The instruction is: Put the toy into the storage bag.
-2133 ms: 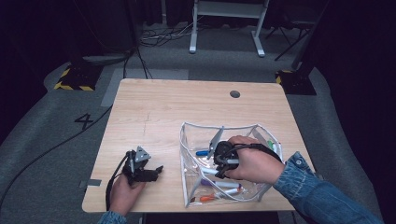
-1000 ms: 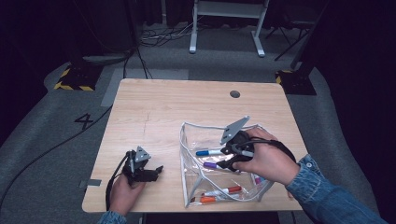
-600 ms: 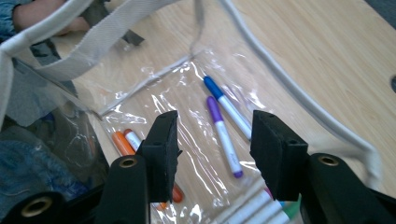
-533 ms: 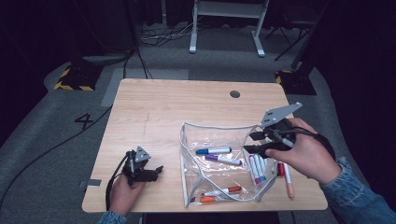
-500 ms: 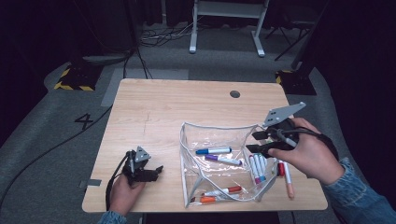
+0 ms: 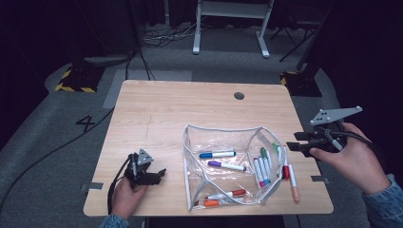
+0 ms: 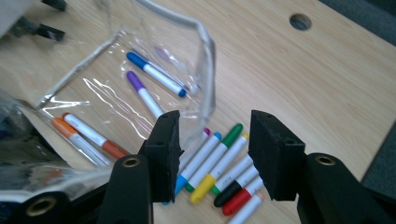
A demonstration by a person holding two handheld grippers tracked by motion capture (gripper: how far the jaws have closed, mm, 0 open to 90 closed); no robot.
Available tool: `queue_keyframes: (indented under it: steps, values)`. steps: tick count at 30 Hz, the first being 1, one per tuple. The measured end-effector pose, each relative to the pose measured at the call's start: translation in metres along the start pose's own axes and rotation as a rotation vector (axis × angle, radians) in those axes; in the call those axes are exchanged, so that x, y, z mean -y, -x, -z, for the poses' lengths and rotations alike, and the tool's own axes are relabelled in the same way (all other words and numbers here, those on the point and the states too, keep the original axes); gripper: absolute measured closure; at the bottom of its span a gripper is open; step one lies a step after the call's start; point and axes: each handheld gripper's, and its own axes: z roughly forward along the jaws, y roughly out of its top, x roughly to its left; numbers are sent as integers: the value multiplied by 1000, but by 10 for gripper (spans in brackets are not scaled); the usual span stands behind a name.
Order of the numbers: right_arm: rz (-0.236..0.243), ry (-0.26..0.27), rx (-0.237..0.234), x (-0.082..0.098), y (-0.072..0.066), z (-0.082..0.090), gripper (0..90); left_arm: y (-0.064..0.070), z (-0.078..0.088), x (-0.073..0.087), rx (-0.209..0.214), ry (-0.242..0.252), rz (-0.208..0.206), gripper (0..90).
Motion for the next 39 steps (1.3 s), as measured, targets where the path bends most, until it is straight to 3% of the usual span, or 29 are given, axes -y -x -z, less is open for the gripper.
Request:
queue_keyframes:
  steps: [6,13,22,32,36,39]
  values:
    - [-81,-57,52,36,21,-12,544,0,0,0,-2,0,-1,183]
    - [-176,-133,64,79,41,-39,544,0,0,0,0,0,0,183]
    - [-236,-207,41,119,44,-78,537,0,0,0,0,0,0,183]
    - [-284,-296,30,149,43,-122,558,0,0,0,-1,0,-1,183]
    - [-300,-324,64,157,49,-126,656,0,0,0,-1,0,-1,183]
    - [-342,-336,102,160,55,-125,740,0,0,0,0,0,0,183]
